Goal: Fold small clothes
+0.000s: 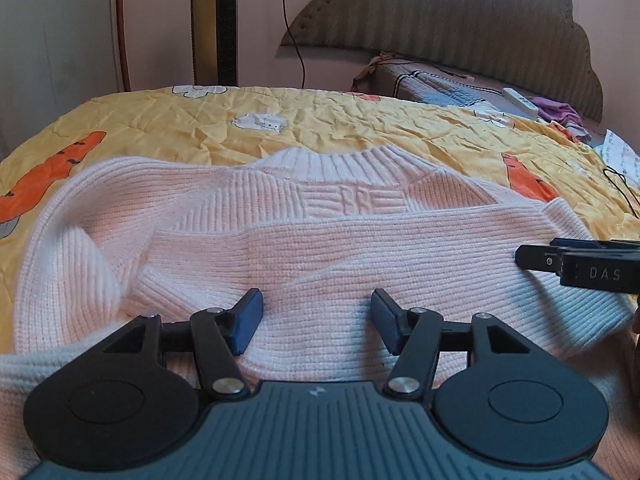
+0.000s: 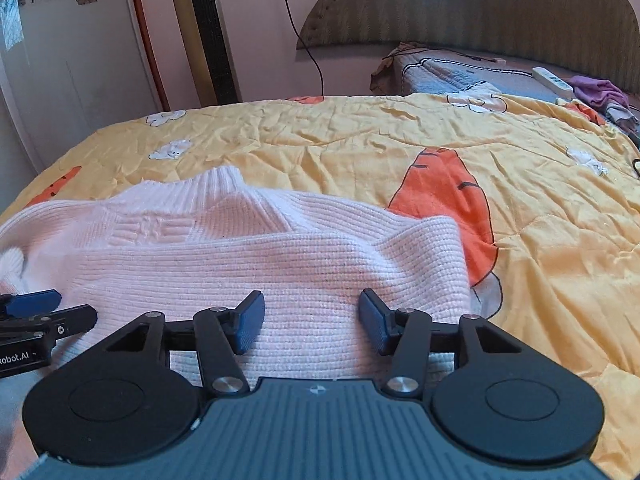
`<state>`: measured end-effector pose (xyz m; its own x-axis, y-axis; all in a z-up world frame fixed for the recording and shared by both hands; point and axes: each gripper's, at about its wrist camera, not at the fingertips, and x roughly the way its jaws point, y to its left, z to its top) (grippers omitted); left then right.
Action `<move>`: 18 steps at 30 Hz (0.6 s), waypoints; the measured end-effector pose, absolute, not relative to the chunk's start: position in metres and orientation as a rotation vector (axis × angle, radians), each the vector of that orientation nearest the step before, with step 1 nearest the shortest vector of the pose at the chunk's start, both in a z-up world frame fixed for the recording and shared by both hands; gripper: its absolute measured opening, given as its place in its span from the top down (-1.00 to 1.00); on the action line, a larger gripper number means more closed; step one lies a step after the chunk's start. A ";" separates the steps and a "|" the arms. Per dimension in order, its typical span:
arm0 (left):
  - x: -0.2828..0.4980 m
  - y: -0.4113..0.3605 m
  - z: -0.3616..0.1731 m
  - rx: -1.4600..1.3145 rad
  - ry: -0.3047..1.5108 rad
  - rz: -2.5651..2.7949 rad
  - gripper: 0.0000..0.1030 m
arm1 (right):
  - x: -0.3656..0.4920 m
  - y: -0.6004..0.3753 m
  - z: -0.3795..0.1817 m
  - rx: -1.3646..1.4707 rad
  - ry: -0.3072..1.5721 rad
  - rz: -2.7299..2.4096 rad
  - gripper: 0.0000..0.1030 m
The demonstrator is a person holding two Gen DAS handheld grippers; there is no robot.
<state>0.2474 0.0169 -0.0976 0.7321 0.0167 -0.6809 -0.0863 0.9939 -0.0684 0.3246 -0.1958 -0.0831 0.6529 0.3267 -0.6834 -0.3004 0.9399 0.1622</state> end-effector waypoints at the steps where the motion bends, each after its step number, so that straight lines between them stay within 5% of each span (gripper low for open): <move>1: 0.247 0.017 -0.098 -0.094 0.745 0.056 -0.15 | 0.322 -0.194 -0.086 0.020 0.765 0.364 -0.17; 11: 0.181 0.054 -0.053 -0.295 0.638 -0.003 -0.16 | 0.306 -0.180 -0.096 -0.057 0.660 0.340 -0.34; 16: 0.089 0.139 -0.020 -0.513 0.375 0.213 -0.60 | 0.306 -0.181 -0.096 -0.037 0.663 0.367 -0.49; 18: 0.069 0.177 -0.021 -0.581 0.344 0.332 -0.62 | 0.306 -0.181 -0.096 -0.034 0.664 0.377 -0.55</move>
<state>0.0694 0.1766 -0.0211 0.8910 0.2063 -0.4043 -0.3969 0.7864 -0.4734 0.3061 -0.1809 -0.0955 0.7227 0.3304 -0.6071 -0.3520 0.9318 0.0882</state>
